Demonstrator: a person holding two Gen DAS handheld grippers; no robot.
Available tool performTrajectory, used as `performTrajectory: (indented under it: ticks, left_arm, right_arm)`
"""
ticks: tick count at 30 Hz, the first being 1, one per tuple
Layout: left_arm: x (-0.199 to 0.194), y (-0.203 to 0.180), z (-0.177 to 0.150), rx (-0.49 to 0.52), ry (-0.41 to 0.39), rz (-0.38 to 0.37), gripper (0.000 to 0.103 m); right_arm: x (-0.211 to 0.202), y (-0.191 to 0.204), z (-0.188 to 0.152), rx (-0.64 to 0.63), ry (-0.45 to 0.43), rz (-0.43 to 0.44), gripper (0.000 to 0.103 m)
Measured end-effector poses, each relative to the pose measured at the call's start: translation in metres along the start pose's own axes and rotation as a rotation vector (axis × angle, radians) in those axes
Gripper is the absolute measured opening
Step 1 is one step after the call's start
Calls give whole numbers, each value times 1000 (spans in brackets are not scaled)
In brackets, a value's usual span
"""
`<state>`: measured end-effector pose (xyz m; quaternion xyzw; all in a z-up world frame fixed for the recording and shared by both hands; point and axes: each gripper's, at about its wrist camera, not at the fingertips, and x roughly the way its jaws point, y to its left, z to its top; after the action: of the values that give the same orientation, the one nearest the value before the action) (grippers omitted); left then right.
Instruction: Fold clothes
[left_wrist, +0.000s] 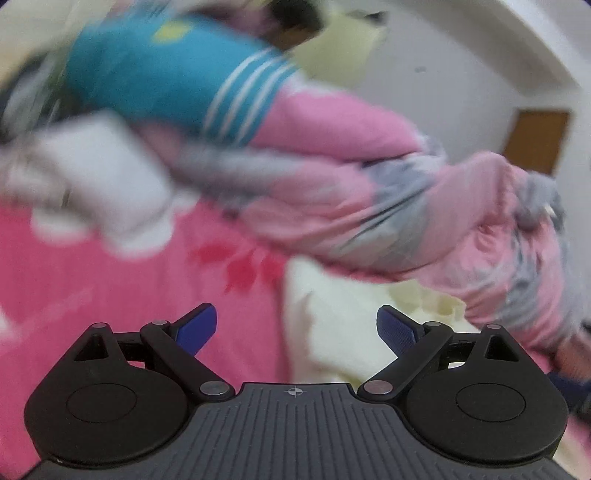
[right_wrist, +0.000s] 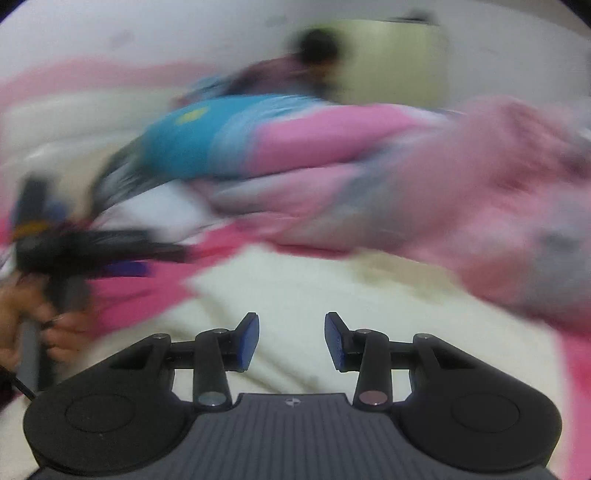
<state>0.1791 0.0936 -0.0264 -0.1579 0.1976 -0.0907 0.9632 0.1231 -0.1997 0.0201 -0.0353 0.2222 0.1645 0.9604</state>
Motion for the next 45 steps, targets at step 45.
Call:
performTrajectory:
  ticks: [45]
  left_arm:
    - [29,-48,-28,234,132,27,91]
  right_arm:
    - [-36,-167,-56,334,69,-119,43]
